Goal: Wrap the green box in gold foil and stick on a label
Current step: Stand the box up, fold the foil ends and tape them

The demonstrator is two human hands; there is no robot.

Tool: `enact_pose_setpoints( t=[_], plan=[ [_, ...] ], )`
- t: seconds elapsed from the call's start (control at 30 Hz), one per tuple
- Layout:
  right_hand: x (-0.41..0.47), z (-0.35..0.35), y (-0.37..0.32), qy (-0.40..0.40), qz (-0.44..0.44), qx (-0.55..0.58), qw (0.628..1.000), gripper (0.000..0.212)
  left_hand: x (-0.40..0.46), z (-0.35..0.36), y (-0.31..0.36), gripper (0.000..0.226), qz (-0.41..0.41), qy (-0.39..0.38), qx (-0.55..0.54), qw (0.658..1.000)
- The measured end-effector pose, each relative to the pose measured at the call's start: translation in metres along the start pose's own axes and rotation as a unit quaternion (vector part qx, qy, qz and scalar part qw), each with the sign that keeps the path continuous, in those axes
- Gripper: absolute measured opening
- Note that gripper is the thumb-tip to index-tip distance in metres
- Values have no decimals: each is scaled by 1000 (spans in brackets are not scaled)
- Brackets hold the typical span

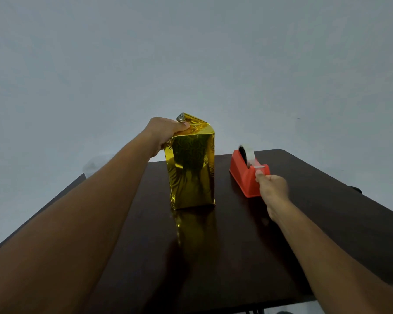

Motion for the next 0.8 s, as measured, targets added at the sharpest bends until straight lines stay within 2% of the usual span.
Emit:
enact_pose_setpoints(
  t=[0.27, 0.6, 0.8],
  plan=[
    [-4, -2, -2, 17, -23, -20, 999, 39, -2, -1, 1, 28, 2, -3, 2, 1000],
    [-4, -2, -3, 18, -31, -22, 999, 35, 0, -1, 1, 40, 2, -5, 2, 1000],
    [-13, -7, -1, 56, -100, -117, 987, 43, 4, -2, -3, 36, 2, -8, 0, 1000]
  ],
)
Point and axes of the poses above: each hand's wrist, its own x-axis towards the middle knuckle, its own z-axis out of the palm, y = z × x, the point moved 3 cm from there along x, towards the middle knuckle, and after that the axes turned 3 degrees about z, right-handed, at the moved point
